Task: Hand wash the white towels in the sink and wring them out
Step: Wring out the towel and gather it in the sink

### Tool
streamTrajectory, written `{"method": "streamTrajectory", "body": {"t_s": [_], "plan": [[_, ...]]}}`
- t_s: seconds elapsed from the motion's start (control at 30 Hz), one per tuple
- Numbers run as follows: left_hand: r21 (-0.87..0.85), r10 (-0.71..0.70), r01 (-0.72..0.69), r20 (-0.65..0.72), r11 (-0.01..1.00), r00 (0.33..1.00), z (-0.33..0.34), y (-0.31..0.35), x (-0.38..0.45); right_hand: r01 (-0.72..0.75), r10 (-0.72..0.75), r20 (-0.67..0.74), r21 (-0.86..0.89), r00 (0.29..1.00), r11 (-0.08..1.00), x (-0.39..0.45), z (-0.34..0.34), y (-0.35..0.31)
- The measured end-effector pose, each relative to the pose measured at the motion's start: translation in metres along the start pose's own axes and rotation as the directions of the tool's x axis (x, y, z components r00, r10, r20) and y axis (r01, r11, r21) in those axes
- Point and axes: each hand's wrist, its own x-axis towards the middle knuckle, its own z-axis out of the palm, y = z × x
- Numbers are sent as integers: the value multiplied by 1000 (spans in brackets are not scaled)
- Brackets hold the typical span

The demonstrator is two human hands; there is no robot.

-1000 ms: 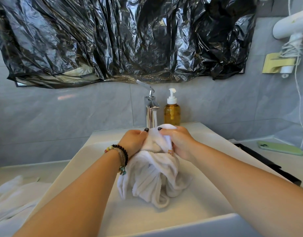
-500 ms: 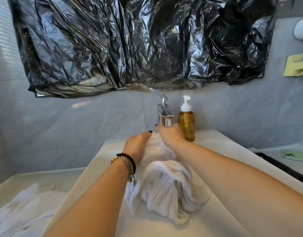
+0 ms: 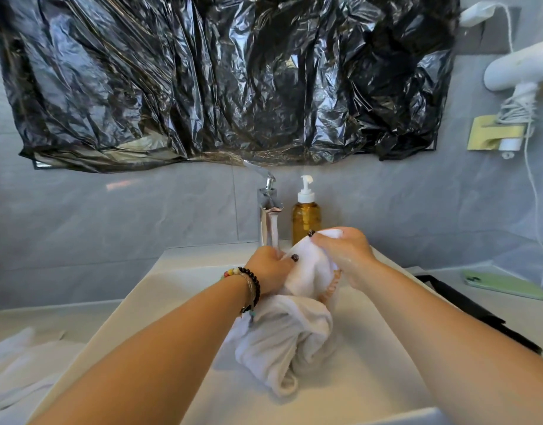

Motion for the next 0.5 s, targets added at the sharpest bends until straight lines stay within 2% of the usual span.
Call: {"method": "streamTrajectory", "body": {"t_s": [0.13, 0.2, 0.27, 0.33, 0.4, 0.43, 0.5], "plan": [[-106, -1, 1, -4, 994, 1000, 15, 9, 9, 28, -28, -11, -27, 1000, 999, -5, 5, -1], [-214, -63, 39, -104, 976, 993, 15, 12, 13, -1, -1, 53, 29, 999, 1000, -5, 6, -2], [-276, -97, 38, -203, 960, 974, 11, 13, 16, -100, 93, 161, 35, 983, 994, -8, 6, -1], [-310, -119, 54, -194, 949, 974, 8, 11, 18, -226, 210, 346, 6, 915, 974, -11, 8, 7], [-317, -150, 96, -149, 943, 977, 6, 9, 17, -264, 248, 508, -42, 825, 964, -12, 11, 17], [-346, -176, 121, -134, 931, 975, 2, 8, 15, -258, 249, 545, -63, 801, 964, -11, 11, 21], [-420, -213, 147, -115, 895, 970, -7, 1, 15, -208, 243, 543, -126, 804, 970, -8, 13, 25]]}}
